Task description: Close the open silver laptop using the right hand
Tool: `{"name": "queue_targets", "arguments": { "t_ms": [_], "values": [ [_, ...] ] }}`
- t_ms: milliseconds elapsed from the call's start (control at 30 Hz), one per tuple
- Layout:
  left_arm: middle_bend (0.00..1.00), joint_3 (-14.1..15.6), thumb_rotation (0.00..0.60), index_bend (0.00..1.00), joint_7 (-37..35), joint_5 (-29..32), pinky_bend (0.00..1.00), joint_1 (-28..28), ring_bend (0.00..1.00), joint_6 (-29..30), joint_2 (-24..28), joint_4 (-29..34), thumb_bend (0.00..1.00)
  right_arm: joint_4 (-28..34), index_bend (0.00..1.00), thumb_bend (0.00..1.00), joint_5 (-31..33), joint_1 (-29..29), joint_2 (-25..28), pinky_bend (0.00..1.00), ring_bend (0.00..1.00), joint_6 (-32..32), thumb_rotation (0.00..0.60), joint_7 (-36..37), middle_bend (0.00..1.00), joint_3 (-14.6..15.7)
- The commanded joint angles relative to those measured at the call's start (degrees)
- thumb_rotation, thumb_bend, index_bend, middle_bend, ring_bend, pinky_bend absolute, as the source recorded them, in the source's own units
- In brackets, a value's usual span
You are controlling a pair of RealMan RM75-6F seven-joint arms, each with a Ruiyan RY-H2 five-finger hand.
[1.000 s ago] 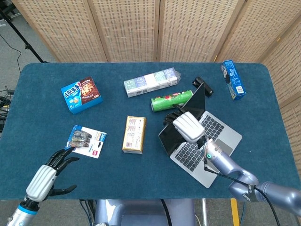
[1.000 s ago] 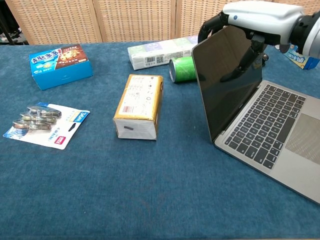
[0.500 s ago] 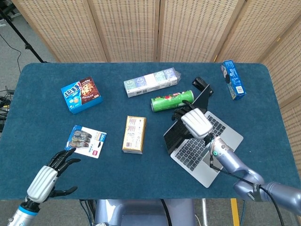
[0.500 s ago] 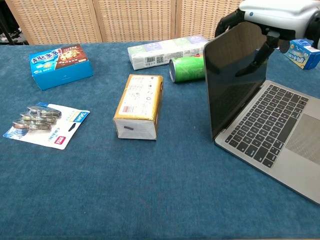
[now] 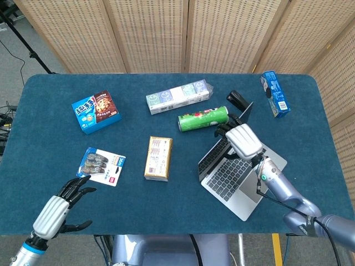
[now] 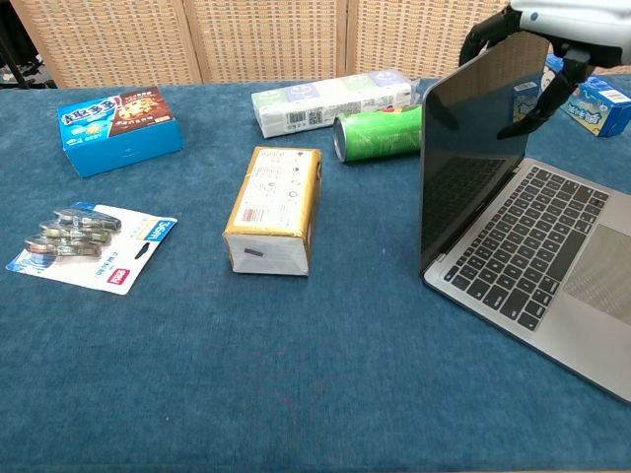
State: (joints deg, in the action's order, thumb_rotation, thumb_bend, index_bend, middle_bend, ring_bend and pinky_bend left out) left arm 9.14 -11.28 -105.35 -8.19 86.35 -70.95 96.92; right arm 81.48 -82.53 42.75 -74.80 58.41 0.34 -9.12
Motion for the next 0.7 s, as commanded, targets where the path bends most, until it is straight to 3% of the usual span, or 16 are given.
{"name": "queue_targets", "arguments": {
  "t_ms": [33,700],
  "values": [
    [0.10,0.0,0.600,0.25,-0.1,0.0,0.10,0.0,0.15,0.0,0.0,0.0,0.13,0.3,0.37,0.13,0.4,-0.1,0.4,0.10,0.35,0.0,0.600,-0.1,0.33,-0.2],
    [0.10,0.3,0.600,0.25,-0.2,-0.2,0.10,-0.2,0.16,-0.2,0.2,0.1,0.13,1.8,0.37,0.13,0.4,-0.5,4.7,0.10,0.35,-1.2,0.600,-1.6,0.33,0.1]
  ]
}}
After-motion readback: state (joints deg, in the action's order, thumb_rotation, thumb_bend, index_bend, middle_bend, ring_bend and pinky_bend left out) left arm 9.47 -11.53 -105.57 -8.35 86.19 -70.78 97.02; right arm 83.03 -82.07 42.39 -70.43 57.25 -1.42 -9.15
